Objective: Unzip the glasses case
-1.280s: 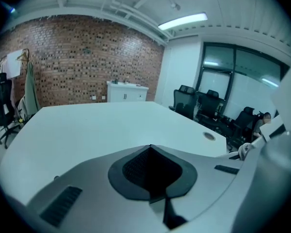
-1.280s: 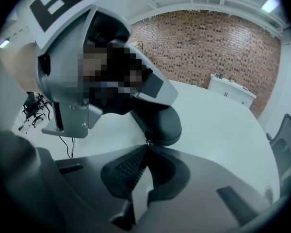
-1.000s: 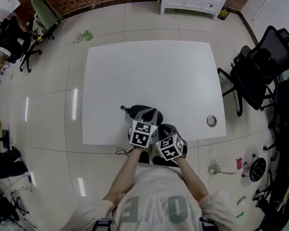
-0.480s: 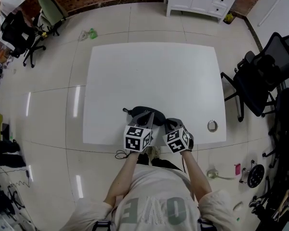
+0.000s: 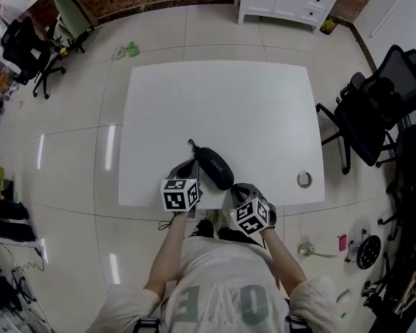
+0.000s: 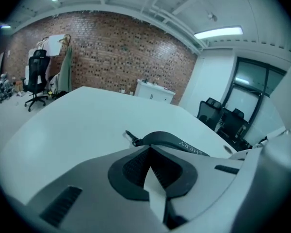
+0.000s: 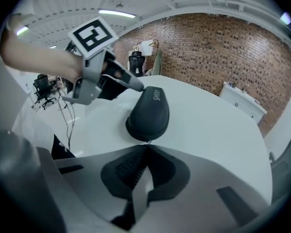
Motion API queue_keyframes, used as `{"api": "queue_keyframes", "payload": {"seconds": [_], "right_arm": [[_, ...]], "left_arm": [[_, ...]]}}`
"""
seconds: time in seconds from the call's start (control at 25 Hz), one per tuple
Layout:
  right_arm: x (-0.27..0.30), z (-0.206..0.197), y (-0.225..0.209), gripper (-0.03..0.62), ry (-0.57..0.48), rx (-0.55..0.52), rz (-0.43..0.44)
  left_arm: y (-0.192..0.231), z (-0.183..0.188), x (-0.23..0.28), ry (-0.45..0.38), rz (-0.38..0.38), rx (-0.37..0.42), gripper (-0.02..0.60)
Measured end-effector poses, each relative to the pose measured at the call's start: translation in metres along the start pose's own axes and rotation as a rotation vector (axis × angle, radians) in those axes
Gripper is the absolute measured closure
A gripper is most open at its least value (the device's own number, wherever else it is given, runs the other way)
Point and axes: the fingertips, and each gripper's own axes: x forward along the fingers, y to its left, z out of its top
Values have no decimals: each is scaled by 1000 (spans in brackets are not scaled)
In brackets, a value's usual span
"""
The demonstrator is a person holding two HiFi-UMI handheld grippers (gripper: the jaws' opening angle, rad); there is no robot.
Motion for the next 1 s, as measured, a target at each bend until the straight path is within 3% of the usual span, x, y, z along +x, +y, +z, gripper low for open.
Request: {"api": "queue_keyframes", "payload": {"seconds": [0.24,0.48,0.6,0.68,0.8,1.0], "right_arm": [[3,16,38,594,-30,-10,52],[5,23,44,594,-51,-35,72],[7,21,42,594,-39,-21,67],[11,22,47,594,-27,-9,72],[12,20,45,594,-24,18,84],[6,13,30,594,-13,39,61]], "left_arm": [[-36,15,34,33,-127,146,581],[-80,36,9,-35,-126,362,581],[-100,23,15,3,-150,439,581],[-100,10,20,19,-175,414,581],[-101,9,22,-26,-192,335,581],[-100,10,21,-18,-208,293,581]]}}
